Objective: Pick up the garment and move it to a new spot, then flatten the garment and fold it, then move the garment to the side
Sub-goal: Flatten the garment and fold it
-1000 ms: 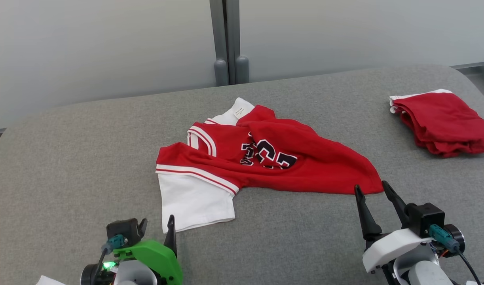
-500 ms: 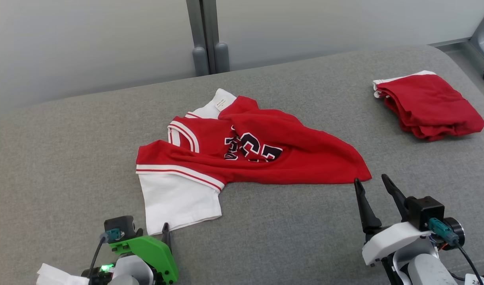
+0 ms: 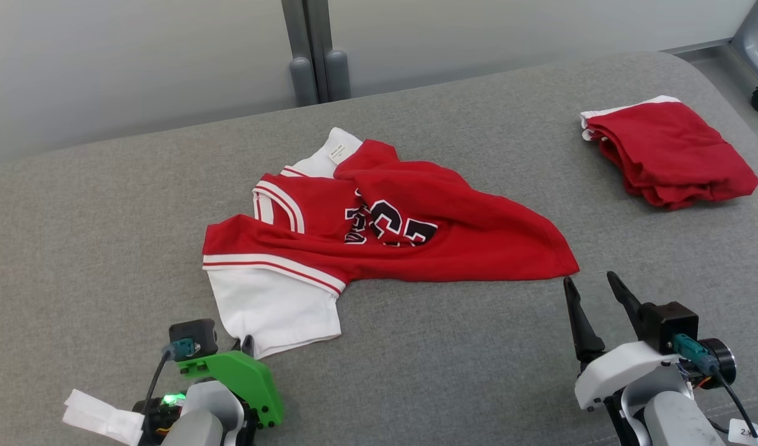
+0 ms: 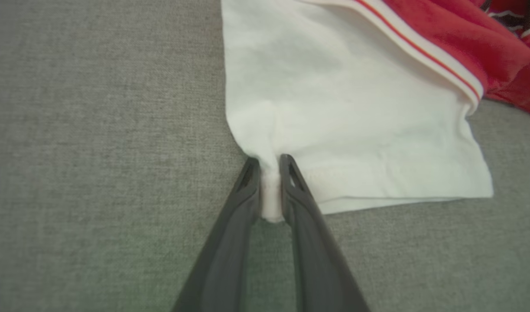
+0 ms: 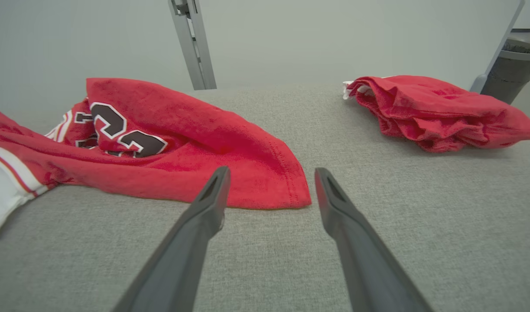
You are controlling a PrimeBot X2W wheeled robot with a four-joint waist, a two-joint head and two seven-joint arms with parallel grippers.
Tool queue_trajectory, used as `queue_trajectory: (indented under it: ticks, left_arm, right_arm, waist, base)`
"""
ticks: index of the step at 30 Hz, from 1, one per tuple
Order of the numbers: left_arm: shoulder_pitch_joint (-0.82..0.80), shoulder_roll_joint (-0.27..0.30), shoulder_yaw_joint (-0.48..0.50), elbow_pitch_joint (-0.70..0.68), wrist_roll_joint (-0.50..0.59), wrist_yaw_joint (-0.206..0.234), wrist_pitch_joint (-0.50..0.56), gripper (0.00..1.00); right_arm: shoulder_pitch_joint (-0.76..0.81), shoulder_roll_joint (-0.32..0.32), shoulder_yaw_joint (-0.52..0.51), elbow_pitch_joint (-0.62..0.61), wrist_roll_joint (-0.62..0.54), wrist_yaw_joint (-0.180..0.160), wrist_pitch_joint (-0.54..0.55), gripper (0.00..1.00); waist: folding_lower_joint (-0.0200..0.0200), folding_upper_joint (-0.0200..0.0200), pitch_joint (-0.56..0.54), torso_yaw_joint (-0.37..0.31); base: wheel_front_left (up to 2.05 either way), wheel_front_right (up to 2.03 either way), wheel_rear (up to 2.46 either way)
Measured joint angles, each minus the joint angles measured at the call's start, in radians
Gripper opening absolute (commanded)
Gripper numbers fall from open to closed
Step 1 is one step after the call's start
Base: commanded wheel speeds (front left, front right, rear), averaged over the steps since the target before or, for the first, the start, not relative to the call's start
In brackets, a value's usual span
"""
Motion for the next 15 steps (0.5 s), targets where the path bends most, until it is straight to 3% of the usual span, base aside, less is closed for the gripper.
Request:
queue_trajectory:
  ticks: [5, 15]
  left_arm:
    - [-0.009, -0.003, -0.012, -0.019, 0.0, 0.001, -0.028, 0.0]
    - [-0.018, -0.003, -0.017, -0.141, -0.002, 0.003, -0.069, 0.0]
  right_arm:
    - [-0.072, -0.001, -0.078, 0.108, -0.064, 0.0, 0.02, 1.0]
    - [-0.222, 0.0, -0.199, 0.29, -0.184, 0.0, 0.174, 1.0]
  waist:
    - [0.0, 0.0, 0.001, 0.015]
    - [0.0, 0.0, 0.007, 0.06]
  base:
    - [0.0, 0.0, 0.0]
    - [0.0, 0.0, 0.0]
